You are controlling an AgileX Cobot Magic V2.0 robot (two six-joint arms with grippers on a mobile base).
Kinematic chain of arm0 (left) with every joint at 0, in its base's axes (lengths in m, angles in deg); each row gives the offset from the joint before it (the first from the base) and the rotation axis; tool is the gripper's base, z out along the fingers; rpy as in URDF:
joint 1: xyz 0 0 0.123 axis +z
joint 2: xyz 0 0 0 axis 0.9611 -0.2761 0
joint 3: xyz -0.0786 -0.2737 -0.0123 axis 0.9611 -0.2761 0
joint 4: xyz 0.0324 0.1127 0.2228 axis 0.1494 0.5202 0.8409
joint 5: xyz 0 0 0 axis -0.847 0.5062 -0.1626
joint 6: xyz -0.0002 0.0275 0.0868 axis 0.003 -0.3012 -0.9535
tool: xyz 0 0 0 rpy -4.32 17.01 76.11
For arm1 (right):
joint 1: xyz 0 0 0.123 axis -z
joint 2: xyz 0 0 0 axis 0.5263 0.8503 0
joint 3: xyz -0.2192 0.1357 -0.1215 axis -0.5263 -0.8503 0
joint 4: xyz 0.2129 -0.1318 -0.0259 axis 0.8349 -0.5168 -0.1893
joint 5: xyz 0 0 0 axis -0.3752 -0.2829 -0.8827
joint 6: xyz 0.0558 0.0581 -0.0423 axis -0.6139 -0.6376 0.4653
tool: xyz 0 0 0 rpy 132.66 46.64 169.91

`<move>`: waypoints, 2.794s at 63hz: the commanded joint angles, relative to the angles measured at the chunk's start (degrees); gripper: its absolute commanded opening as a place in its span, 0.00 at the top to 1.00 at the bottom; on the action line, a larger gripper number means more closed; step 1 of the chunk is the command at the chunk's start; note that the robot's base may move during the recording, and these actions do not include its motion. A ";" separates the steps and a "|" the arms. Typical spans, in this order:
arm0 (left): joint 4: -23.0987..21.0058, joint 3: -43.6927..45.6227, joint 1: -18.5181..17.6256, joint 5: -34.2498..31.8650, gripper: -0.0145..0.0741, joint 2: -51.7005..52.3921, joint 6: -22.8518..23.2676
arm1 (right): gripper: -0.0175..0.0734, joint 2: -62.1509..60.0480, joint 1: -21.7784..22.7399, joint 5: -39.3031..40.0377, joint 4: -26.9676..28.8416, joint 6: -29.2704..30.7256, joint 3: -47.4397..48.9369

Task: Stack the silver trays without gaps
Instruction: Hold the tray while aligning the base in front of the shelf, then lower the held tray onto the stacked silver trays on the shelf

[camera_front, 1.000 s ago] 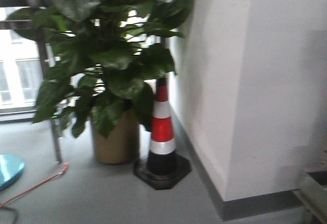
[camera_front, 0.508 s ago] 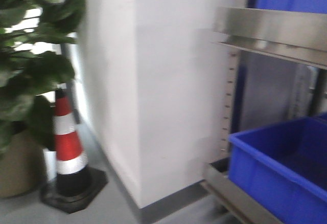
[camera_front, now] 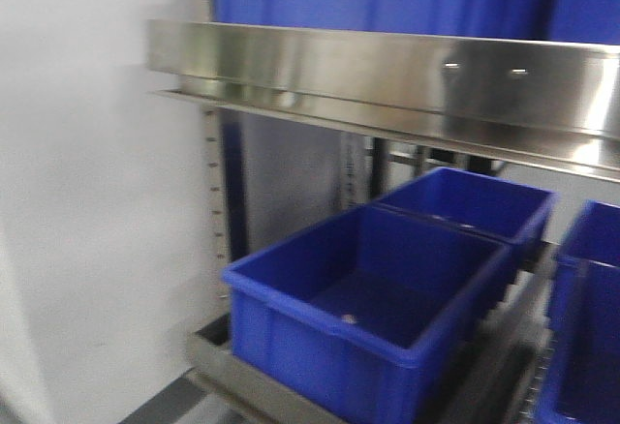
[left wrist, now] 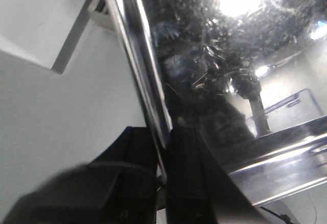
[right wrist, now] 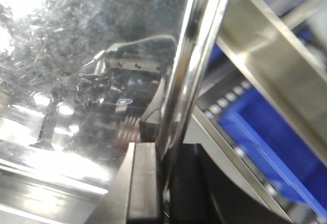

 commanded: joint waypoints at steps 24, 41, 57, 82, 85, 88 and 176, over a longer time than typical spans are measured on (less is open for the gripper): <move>-3.37 2.09 -1.14 -3.93 0.89 1.32 -1.66 | 0.74 -1.00 -0.72 0.48 0.54 1.70 1.56; -3.37 2.09 -1.14 -3.93 0.89 1.32 -1.66 | 0.74 -1.00 -0.72 0.48 0.54 1.70 1.56; -3.37 2.09 -1.14 -3.93 0.89 1.32 -1.66 | 0.74 -1.00 -0.72 0.48 0.54 1.70 1.56; -3.37 2.09 -1.14 -3.93 0.89 1.32 -1.66 | 0.74 -1.00 -0.72 0.48 0.54 1.70 1.56; -3.37 2.09 -1.14 -3.93 0.89 1.32 -1.66 | 0.74 -1.00 -0.72 0.48 0.54 1.70 1.56; -3.37 2.09 -1.14 -3.93 0.89 1.32 -1.66 | 0.74 -1.00 -0.72 0.48 0.54 1.70 1.56; -2.81 3.89 1.99 -9.08 0.89 0.44 -2.01 | 0.74 -0.50 0.79 0.24 1.19 1.76 5.59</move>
